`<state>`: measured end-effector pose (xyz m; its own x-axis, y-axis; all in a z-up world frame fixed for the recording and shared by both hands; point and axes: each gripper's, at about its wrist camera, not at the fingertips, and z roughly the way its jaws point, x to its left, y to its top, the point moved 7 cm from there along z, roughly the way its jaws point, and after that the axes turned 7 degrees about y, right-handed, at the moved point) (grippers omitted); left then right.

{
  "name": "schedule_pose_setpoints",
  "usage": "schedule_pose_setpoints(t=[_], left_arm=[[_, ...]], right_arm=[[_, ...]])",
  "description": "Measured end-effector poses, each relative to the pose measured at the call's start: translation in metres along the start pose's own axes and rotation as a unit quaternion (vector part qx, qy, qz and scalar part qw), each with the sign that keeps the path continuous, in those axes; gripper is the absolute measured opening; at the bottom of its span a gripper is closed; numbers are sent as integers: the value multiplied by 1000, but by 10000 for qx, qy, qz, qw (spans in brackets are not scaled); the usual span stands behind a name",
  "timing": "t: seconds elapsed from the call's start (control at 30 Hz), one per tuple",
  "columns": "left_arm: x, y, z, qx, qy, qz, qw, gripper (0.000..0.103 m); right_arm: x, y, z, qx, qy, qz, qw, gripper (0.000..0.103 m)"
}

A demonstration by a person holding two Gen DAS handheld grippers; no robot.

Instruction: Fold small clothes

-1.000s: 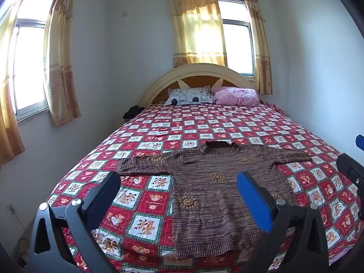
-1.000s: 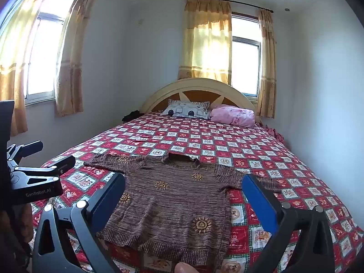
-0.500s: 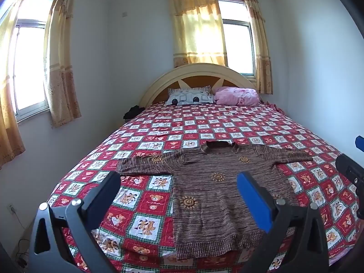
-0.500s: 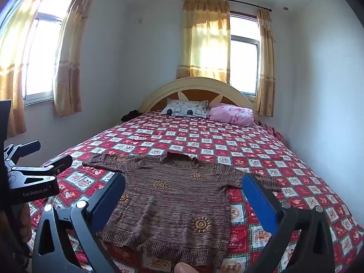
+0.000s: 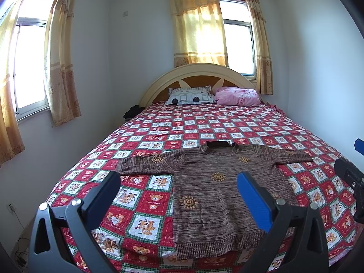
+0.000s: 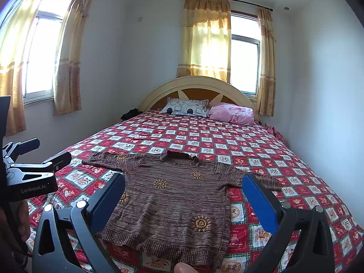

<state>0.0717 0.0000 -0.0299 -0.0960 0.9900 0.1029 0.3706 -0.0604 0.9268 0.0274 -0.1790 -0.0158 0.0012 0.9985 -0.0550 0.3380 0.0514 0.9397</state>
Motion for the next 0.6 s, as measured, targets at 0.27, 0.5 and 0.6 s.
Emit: schedule_pose_setpoints(t=[0.27,0.5,0.6], left_arm=[[0,0,0,3,11,-6,10000,103],[-1,1,0,-5,23,1,10000,103],[0,1,0,-2,15,-7,10000,103]], right_arm=[[-1,-3,2,38,-11,9,10000,102],[-3,-3,5,75,-18,11,10000,102],[-2,-3,6,94,-21,7,10000,102]])
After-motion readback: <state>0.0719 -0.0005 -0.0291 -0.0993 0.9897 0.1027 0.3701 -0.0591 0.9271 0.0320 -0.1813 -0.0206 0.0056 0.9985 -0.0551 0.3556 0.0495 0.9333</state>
